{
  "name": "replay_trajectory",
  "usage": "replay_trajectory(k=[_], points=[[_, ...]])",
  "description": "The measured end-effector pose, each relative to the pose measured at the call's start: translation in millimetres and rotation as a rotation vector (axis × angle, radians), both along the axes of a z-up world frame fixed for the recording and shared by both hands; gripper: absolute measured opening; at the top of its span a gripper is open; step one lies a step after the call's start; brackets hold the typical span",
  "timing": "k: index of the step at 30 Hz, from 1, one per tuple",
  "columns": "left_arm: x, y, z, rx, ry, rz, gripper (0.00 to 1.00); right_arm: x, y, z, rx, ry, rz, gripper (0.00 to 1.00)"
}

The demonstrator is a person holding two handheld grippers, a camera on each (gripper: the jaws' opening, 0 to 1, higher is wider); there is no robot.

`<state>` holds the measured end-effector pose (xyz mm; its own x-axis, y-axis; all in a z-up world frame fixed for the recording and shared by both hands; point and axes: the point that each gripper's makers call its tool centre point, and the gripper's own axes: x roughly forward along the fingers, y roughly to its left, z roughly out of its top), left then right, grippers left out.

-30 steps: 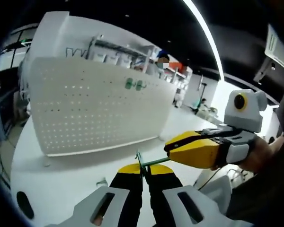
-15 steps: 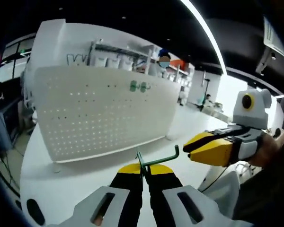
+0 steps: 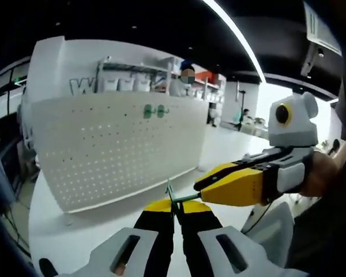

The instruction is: Insert the hook assembly into the mounting plate slot until the hook locks in place.

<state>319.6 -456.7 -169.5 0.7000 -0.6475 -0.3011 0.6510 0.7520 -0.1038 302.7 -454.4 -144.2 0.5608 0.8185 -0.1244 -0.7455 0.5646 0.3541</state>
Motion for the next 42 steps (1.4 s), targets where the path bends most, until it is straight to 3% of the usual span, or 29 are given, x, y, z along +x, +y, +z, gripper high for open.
replay_trajectory(k=[6,9,17,27,36,42], points=[[1.0,1,6.3,0.027,-0.045,0.007,0.02,1,0,2.8,0.069,0.044,-0.009,0.06],[0.2,-2,6.1,0.034,-0.048,-0.01,0.02,2,-1,1.4,0.143,0.128,-0.017,0.07],[0.4,-3,9.9,0.106,-0.093,-0.012,0.02,3,0,2.7,0.175,0.167,-0.013,0.06],[0.9,-3,12.1,0.082,-0.092,0.0,0.01,6,-1,4.4,0.19,0.166,-0.043,0.02],[-0.5,-10,8.6,0.106,-0.102,-0.02,0.03,7,-7,2.1,0.107,0.099,-0.067,0.0],[-3.0,-12,0.9,0.14,-0.104,-0.04,0.04,7,-9,-4.7,0.096,0.118,-0.076,0.0]])
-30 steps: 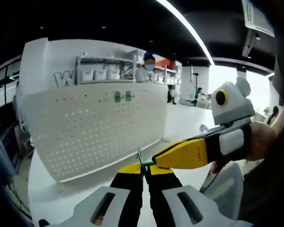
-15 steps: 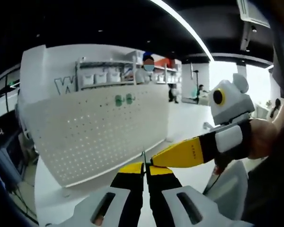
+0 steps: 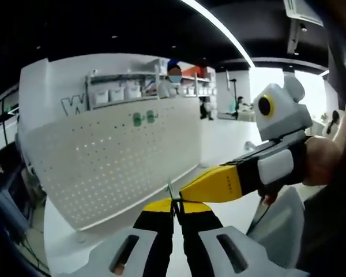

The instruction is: Insert the hook assembly into the mounting plate slot until the hook locks in place.

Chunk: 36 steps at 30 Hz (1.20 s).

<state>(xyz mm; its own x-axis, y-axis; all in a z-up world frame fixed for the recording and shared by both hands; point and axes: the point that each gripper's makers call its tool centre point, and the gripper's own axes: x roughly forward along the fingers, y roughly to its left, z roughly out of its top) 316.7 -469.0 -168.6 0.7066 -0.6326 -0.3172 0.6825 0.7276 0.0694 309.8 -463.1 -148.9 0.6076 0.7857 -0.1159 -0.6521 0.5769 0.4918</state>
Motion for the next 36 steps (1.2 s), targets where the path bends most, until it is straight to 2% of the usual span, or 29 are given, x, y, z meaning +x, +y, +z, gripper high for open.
replay_trajectory(k=[4,8,12,15,16,21,25,29,32,36], points=[[0.5,0,-1.7,-0.02,0.014,0.001,0.04,0,0,-0.9,-0.018,-0.011,0.002,0.0],[0.3,0,-4.3,-0.001,0.008,-0.004,0.06,-1,1,-3.1,-0.019,-0.005,0.006,0.0],[1.0,2,-6.7,0.016,0.001,0.001,0.18,-2,1,-2.7,-0.025,-0.013,0.012,0.0],[-0.7,-1,-7.9,-0.053,0.052,0.005,0.3,-2,0,-2.6,-0.029,-0.019,0.009,0.0],[-0.1,-1,-5.9,-0.074,0.051,0.008,0.33,-1,0,-2.5,-0.031,-0.022,0.008,0.0],[-1.2,1,-10.1,-0.083,0.076,0.013,0.49,1,-3,-3.9,-0.048,-0.036,0.002,0.0],[-4.6,2,-15.0,-0.119,0.122,0.016,0.57,4,-7,-3.5,-0.064,-0.05,-0.009,0.0],[-6.8,-2,-14.8,-0.146,0.139,0.011,0.7,9,-12,-1.0,-0.087,-0.074,-0.021,0.0],[-8.2,-6,-13.5,-0.158,0.141,-0.003,0.76,15,-19,0.5,-0.112,-0.095,-0.036,0.0],[-8.6,-7,-17.3,-0.14,0.151,-0.01,0.75,27,-31,2.0,-0.127,-0.105,-0.071,0.0]])
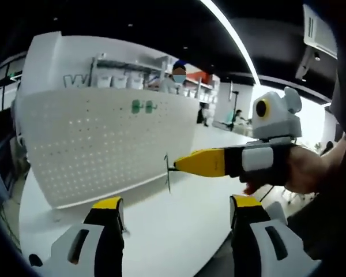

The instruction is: Insert the hook assembly into the mounting plate slot until the hook locks in place.

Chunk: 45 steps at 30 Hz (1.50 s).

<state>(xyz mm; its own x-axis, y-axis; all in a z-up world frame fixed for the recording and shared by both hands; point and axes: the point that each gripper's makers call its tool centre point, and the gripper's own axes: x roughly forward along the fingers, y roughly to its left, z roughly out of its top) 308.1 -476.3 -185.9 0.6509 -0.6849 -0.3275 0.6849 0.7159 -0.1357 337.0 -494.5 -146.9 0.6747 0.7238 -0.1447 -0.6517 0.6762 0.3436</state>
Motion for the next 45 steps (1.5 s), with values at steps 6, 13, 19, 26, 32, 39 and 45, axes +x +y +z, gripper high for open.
replay_trajectory(k=[6,13,19,26,32,39,45], points=[[-3.3,-3,-6.1,0.041,0.006,-0.025,0.86,13,-15,-1.6,-0.027,-0.018,-0.046,0.0],[-5.3,-7,-2.9,0.044,-0.005,-0.025,0.94,23,-25,-1.7,-0.096,-0.068,-0.075,0.0],[-1.5,-3,2.4,0.049,-0.027,-0.004,0.99,32,-31,-2.4,-0.141,-0.095,-0.091,0.0],[-2.4,-3,3.9,0.07,-0.033,-0.011,1.0,53,-46,-1.0,-0.181,-0.134,-0.137,0.0],[-4.6,-4,4.1,0.068,-0.025,-0.018,1.0,73,-60,1.9,-0.192,-0.15,-0.186,0.0],[-2.9,-1,2.3,0.069,-0.012,-0.004,1.0,102,-86,7.6,-0.194,-0.166,-0.267,0.0],[0.9,0,1.3,0.058,0.0,0.008,1.0,129,-107,16.9,-0.186,-0.184,-0.332,0.0]])
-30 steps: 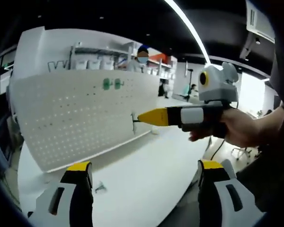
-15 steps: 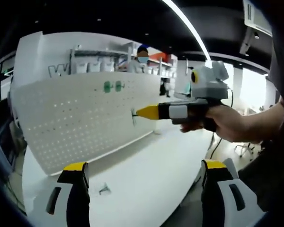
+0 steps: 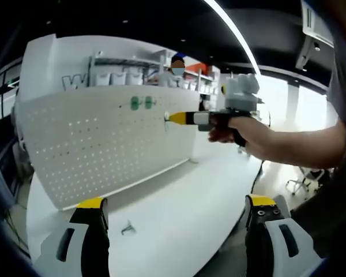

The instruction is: Insert the hook assembly into the mounting plate slot until the hook locks in place.

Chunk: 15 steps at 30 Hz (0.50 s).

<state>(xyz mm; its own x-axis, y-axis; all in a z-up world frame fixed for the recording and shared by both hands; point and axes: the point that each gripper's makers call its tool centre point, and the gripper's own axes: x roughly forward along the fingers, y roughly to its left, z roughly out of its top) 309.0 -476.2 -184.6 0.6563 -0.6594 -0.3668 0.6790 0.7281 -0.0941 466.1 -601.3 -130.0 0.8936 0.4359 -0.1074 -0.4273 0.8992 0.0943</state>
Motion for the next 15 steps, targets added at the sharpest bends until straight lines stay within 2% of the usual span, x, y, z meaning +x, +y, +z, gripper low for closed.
replay_trajectory(k=[7,11,15], points=[[6.6,-6,7.9,-0.027,-0.008,0.005,1.0,24,-21,5.7,-0.007,-0.028,-0.065,0.0],[8.6,-5,7.3,-0.015,-0.009,0.008,1.0,35,-34,6.0,-0.03,-0.04,-0.093,0.0],[10.5,-3,6.0,-0.016,-0.003,0.013,1.0,47,-44,15.6,-0.02,-0.066,-0.121,0.0]])
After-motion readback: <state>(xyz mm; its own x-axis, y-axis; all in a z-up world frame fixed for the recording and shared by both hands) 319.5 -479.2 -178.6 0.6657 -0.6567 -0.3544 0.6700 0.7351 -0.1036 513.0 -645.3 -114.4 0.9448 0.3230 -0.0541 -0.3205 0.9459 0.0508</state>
